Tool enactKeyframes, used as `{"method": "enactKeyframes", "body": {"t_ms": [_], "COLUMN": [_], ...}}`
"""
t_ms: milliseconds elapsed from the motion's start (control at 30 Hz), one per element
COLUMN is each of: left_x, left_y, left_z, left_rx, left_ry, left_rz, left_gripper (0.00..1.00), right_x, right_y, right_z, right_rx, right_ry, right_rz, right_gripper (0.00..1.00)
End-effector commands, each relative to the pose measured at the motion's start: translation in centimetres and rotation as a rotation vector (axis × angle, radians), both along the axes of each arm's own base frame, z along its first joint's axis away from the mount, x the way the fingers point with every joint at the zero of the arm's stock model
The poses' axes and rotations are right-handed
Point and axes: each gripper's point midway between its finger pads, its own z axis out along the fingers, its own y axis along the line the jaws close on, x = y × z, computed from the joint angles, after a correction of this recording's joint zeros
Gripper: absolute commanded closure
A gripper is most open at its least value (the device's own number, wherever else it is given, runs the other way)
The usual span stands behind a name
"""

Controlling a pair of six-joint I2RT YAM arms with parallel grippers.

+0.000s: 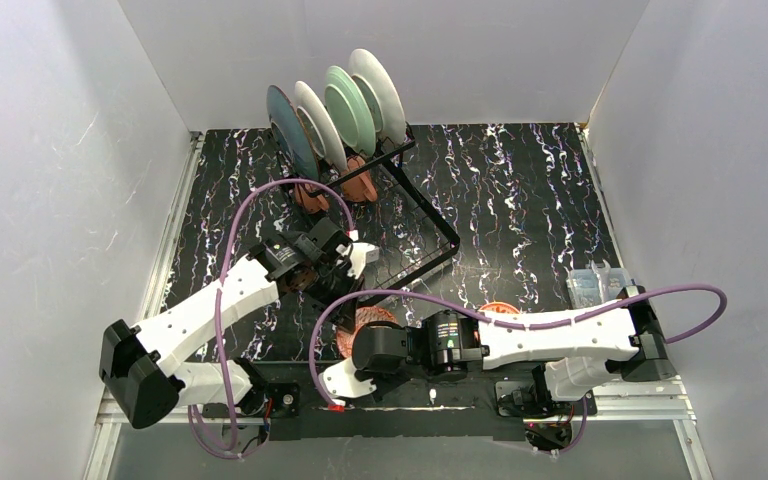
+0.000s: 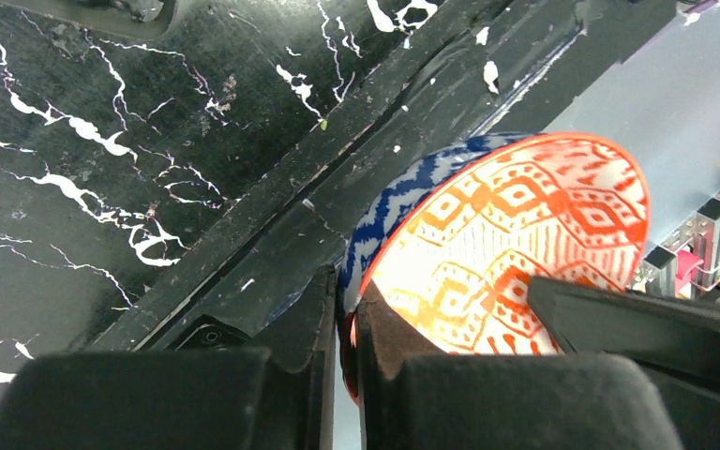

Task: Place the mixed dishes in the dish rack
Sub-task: Insert the bowl into the dish rack.

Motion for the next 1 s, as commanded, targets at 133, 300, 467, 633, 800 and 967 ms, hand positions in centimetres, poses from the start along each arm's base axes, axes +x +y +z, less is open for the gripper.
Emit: {"method": "enactKeyframes", "body": {"t_ms": [133,300,467,633,800,967], "left_x": [0.0,1.2,2.2,3.3,3.9,5.1], "left_y": [-0.1,-0.4,-0.8,-0.1,1.0,2.2], "left_z": [-0.3,-0.7,-0.8,-0.6,-0.4,-0.1], "left_rx": [-0.008,0.01,0.012,0.04,0.061,0.094], "left_ry": [-0.018,-0.052,-0.077,-0.144,-0.206,-0.286], "left_rz": [0.001,0.04,0.078,0.116,0.169,0.235], "left_gripper": [1.0,1.0,1.0,1.0,1.0,1.0], "right_x": [0.9,1.8,3.0,4.2,5.1,7.2], "right_y": [0.4,-1.0,-2.2,-3.2,-3.7,-5.0], "right_z": [2.8,4.1,5.0,6.7,8.4,8.6], "right_rx": [0.143,0.212,0.264,0.35,0.44,0.468], "right_ry": [-0.062,-0.075,-0.112,-0.143,-0.148,-0.206], "right_rz": [-0.018,-0.086,-0.143,-0.213,-0.288,-0.43], "right_gripper": [0.98,0.73,0.53,0.36,0.23,0.08]}}
